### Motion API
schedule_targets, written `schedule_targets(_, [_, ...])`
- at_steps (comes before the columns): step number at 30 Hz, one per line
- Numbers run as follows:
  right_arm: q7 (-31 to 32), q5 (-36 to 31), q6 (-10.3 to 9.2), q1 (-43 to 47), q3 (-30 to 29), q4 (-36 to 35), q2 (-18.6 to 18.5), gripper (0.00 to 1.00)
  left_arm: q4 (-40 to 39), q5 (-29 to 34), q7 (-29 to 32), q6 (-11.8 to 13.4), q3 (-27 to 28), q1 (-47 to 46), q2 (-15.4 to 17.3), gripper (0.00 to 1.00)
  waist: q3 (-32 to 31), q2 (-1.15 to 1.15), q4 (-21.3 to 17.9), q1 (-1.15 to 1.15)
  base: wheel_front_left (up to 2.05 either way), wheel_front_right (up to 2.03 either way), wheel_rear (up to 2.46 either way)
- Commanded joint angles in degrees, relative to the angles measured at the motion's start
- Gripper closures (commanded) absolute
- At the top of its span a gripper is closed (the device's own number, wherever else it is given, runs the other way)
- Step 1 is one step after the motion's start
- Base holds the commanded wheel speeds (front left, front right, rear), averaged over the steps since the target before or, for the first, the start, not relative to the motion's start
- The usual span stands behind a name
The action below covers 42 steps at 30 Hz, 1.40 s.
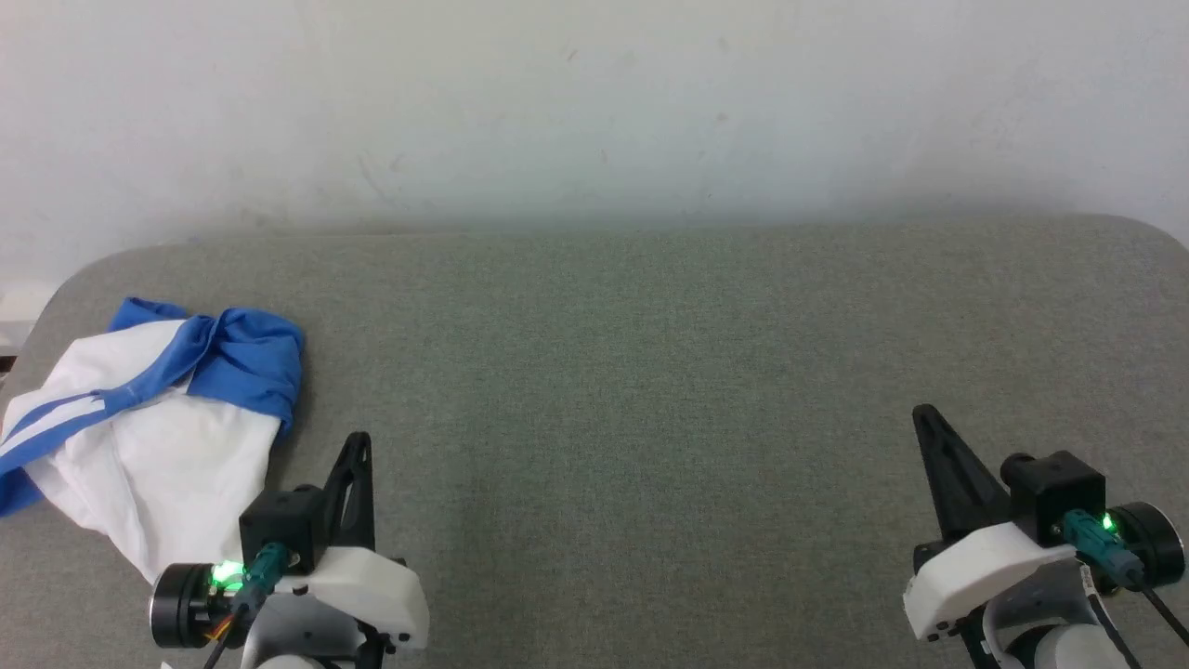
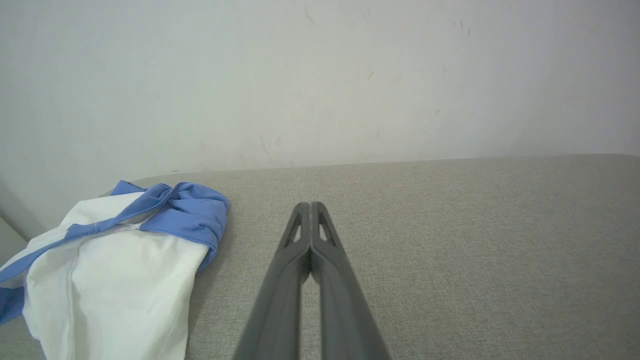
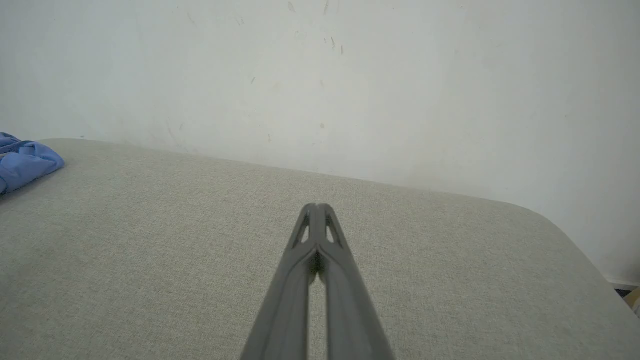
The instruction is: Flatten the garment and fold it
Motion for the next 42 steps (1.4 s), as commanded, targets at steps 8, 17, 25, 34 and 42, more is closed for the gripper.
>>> schedule_targets(8, [0.0,-0.4,-0.13,-0.3,-0.1,-0.4,0.2,1.00,-0.3,0.4,0.0,-0.5,0.2,-0.8,0.0,1.00,0.0,-0.01,0.0,0.00,0.00,0.00,0.00])
schedule_targets(17, [-0.3,0.2,0.00,0.0,-0.1,0.3,0.0,0.00,0.2,-0.2,-0.3,0.1,-0.2,0.0,0.0,0.00,0.0,-0.01,0.0,0.00,0.00,0.00,0.00])
schedule_targets(25, [-1.2,0.5,-0.01,-0.2,-0.4,0.9,0.0,0.00,0.6,-0.6,-1.2,0.2,-0.4,0.0,0.0,0.00,0.1,-0.01,0.0,0.00,0.00,0.00,0.00])
schedule_targets(34, [-2.2,1.5,-0.02,-0.2,-0.6,1.1,0.0,0.00,1.1,-1.3,-2.2,0.4,-0.6,0.1,0.0,0.00,0.1,-0.01,0.0,0.00,0.00,0.00,0.00])
schedule_targets(42, [-3.2,2.1,-0.03,-0.2,-0.5,1.1,0.0,0.00,1.4,-1.9,-3.2,0.4,-0.7,0.3,0.0,0.00,0.0,-0.01,0.2,0.00,0.00,0.00,0.00])
